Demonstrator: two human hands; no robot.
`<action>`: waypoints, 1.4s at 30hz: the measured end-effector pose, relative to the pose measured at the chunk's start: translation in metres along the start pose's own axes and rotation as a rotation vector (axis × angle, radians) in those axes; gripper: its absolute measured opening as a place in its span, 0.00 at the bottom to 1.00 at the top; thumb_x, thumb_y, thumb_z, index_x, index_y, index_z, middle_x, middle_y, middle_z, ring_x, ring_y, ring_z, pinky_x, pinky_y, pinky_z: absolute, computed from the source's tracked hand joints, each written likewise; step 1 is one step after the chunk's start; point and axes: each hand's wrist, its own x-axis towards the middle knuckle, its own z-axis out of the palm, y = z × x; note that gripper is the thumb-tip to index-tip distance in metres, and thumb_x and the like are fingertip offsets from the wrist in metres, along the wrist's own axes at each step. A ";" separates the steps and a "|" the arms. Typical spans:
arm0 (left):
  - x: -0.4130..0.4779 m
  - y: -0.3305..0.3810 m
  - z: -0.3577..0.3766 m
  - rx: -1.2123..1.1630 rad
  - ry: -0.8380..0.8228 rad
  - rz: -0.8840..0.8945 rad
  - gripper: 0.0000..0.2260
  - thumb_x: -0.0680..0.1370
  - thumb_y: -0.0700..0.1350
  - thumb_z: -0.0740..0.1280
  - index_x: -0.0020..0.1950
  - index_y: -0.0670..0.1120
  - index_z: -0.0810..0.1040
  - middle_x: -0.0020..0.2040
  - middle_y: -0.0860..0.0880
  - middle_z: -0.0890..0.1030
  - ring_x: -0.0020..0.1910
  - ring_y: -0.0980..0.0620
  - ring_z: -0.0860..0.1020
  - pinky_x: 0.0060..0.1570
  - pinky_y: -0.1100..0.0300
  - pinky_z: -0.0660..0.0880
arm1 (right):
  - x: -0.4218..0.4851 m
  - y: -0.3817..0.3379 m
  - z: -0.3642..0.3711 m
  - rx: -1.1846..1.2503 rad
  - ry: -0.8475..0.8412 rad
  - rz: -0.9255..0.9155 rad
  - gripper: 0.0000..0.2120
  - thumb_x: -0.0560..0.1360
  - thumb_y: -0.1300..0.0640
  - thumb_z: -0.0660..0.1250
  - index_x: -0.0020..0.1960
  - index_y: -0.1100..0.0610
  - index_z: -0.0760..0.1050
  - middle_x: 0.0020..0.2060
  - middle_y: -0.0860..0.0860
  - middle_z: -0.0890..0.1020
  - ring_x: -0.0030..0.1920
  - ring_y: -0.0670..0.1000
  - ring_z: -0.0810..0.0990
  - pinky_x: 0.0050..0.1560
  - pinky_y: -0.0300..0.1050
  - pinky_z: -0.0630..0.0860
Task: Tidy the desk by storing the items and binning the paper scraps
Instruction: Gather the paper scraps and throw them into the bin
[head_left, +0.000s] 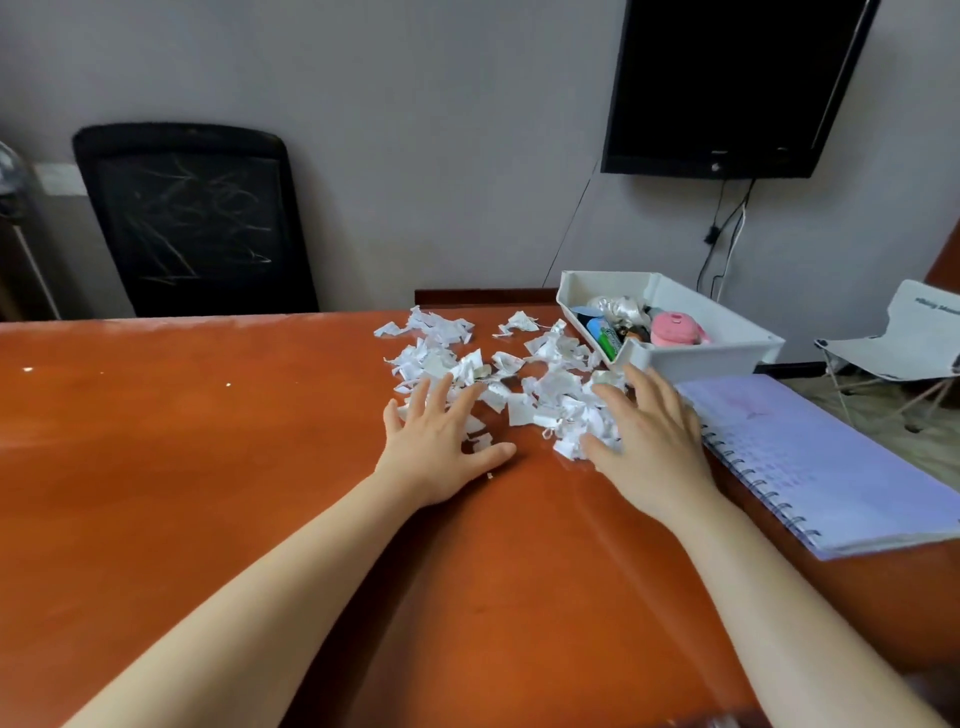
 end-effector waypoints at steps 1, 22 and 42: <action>0.001 0.000 -0.001 -0.003 -0.026 0.026 0.35 0.72 0.70 0.54 0.75 0.60 0.49 0.78 0.50 0.48 0.77 0.46 0.44 0.72 0.38 0.42 | -0.002 0.003 -0.001 0.000 -0.060 0.015 0.28 0.76 0.42 0.59 0.74 0.45 0.56 0.77 0.47 0.49 0.76 0.53 0.45 0.73 0.58 0.51; 0.041 0.007 0.008 -0.096 -0.101 0.190 0.34 0.75 0.65 0.60 0.75 0.48 0.60 0.72 0.48 0.66 0.72 0.47 0.63 0.71 0.50 0.56 | 0.056 -0.018 0.041 0.345 -0.184 -0.168 0.19 0.80 0.51 0.57 0.70 0.50 0.68 0.63 0.49 0.72 0.66 0.51 0.66 0.67 0.46 0.63; 0.041 -0.016 -0.010 -0.615 0.095 0.031 0.13 0.75 0.40 0.65 0.32 0.45 0.66 0.29 0.51 0.69 0.29 0.55 0.64 0.27 0.66 0.62 | 0.064 -0.030 0.040 0.130 -0.181 -0.119 0.30 0.74 0.40 0.62 0.73 0.45 0.59 0.70 0.46 0.67 0.70 0.52 0.61 0.67 0.51 0.60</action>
